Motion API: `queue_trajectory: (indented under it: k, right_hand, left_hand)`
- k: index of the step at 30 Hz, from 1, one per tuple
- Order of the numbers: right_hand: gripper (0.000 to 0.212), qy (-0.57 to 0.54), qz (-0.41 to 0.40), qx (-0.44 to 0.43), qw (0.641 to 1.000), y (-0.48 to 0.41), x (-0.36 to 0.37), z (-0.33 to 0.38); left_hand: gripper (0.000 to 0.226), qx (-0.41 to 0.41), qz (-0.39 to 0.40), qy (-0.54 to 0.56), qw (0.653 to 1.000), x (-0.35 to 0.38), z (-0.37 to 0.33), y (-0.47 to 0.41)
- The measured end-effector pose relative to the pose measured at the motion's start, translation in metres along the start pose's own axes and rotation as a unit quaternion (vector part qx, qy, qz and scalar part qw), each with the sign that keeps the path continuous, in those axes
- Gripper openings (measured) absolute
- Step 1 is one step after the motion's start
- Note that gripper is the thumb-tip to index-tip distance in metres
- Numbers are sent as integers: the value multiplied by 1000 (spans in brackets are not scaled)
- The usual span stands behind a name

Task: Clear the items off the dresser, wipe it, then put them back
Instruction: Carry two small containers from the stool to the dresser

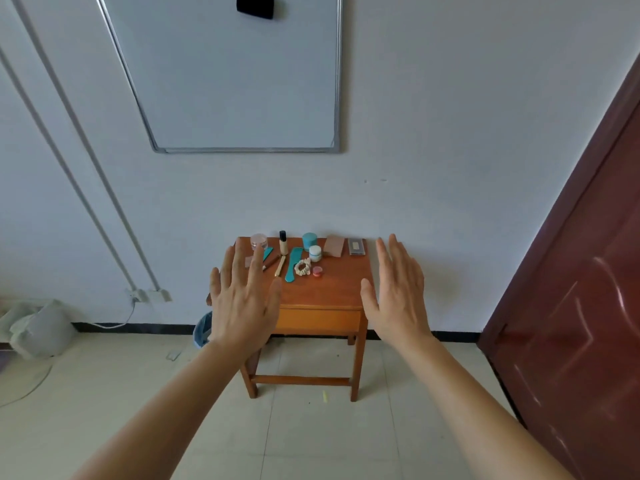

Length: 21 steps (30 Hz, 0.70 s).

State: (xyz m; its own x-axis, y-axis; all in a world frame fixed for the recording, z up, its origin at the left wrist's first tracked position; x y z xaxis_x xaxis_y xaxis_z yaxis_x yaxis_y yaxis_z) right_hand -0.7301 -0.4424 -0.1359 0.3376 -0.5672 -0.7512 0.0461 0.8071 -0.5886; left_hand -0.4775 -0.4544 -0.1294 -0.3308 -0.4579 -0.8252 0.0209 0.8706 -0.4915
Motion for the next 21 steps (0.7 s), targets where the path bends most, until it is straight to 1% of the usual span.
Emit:
queue_trajectory:
  k: [3,6,10,16,21]
  right_hand:
    - [71,-17,26,10,999,-57,52,-23]
    - [70,-49,52,22,997,-121,98,-41]
    - [64,-56,75,14,995,-199,148,-43]
    - [56,-67,119,5,991,-270,238,-43]
    - [54,-51,150,24,987,-307,316,-57]
  left_hand:
    - [64,-8,19,-14,1000,45,7,-65]
    - [71,-35,39,-10,999,81,19,-132]
    - [76,-53,46,-19,997,111,45,-202]
    - [71,-107,44,32,993,170,94,-283]
    - [71,-102,97,30,990,251,132,-344]
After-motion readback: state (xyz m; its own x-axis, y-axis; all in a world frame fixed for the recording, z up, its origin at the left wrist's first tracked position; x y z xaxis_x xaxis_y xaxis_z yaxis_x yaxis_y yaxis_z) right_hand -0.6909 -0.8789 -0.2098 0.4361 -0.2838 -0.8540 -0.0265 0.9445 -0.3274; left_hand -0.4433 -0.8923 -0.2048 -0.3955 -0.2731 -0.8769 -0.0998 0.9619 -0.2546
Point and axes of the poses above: each hand's wrist, its own y-axis away from the middle knuckle, its own x-axis out of the palm, z = x × y, the point moved 7 cm from there along -y, towards the middle knuckle, and after that the axes turned 3 degrees about -z, right-handed, at the moved point
